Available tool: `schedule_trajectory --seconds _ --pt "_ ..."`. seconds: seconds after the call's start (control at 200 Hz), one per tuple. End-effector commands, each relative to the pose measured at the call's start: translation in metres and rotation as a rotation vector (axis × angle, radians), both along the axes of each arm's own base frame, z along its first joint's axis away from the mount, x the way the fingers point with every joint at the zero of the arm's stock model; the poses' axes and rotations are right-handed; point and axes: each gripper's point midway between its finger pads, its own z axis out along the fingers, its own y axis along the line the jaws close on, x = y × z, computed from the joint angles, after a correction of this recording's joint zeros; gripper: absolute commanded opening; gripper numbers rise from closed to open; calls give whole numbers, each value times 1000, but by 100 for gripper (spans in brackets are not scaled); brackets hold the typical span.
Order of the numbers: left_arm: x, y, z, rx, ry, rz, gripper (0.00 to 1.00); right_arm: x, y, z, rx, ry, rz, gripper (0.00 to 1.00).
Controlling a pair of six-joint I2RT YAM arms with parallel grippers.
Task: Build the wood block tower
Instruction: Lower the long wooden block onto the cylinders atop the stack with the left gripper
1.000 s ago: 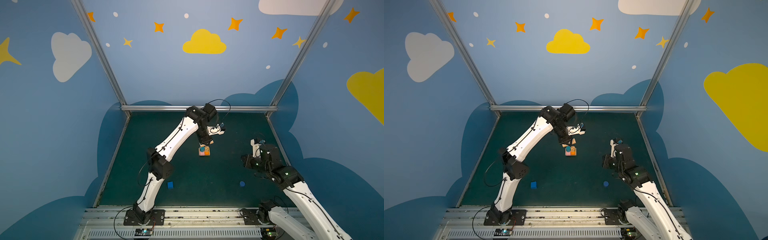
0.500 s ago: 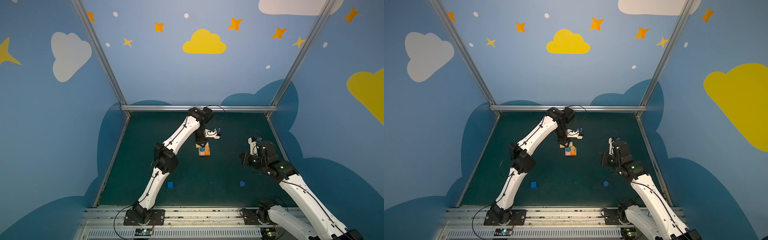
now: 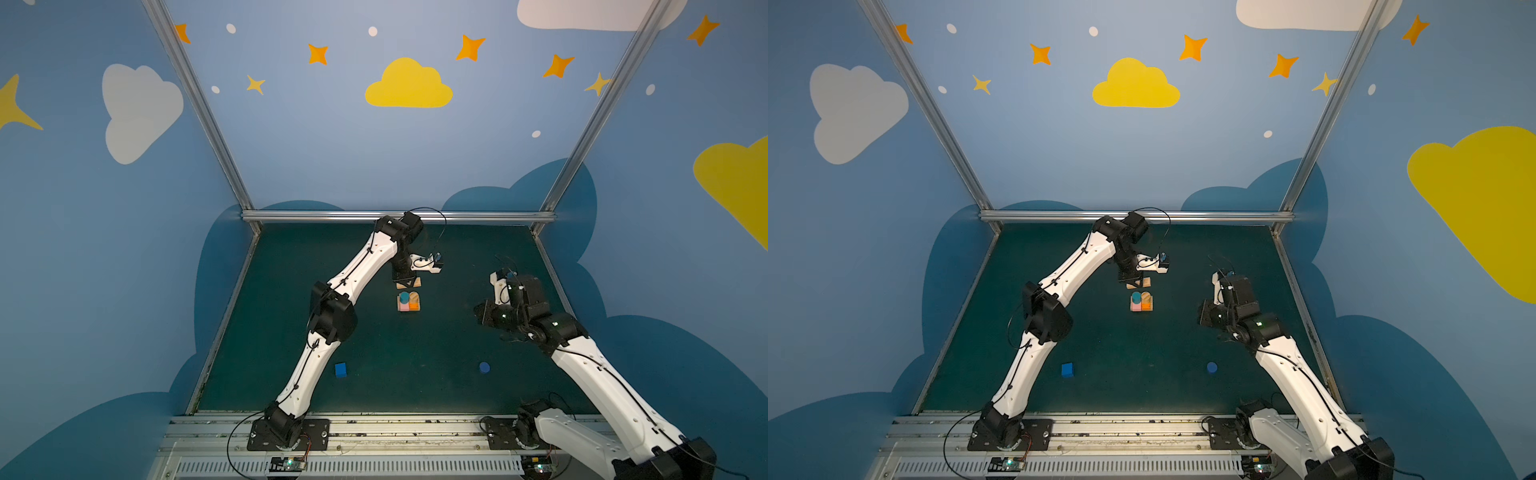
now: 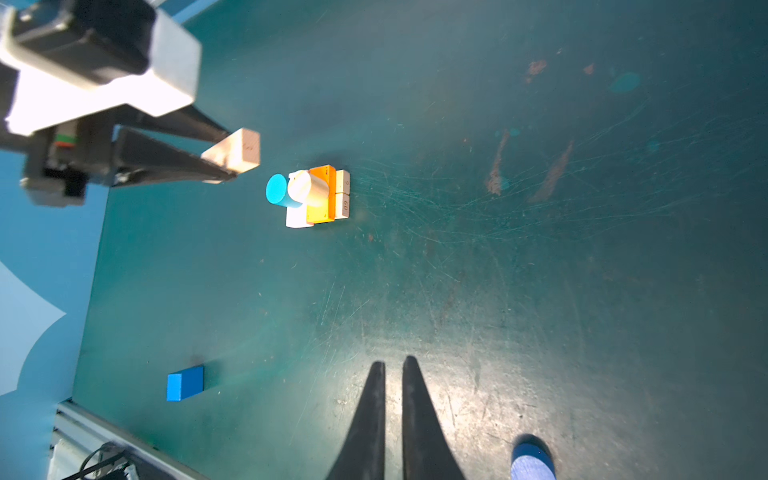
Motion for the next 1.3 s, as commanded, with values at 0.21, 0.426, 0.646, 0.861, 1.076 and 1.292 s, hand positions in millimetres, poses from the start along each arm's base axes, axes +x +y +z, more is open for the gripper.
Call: schedule_trajectory --seconds 0.21,0.426,0.646,0.861,1.076,1.292 --pt "0 -4 -31 17 26 -35 4 6 4 7 21 -25 15 10" --pt "-7 -7 -33 12 45 -41 4 7 7 2 31 -13 23 10" --pt "-8 -5 -43 48 35 -47 5 7 8 2 38 -12 29 10" --pt "-4 -6 -43 51 7 -39 6 5 6 2 41 -17 21 10" --pt "-3 -7 -41 49 1 -33 13 4 5 2 43 -16 18 10" --pt "-2 -6 -43 60 -6 -31 20 4 6 1 44 -13 20 10"
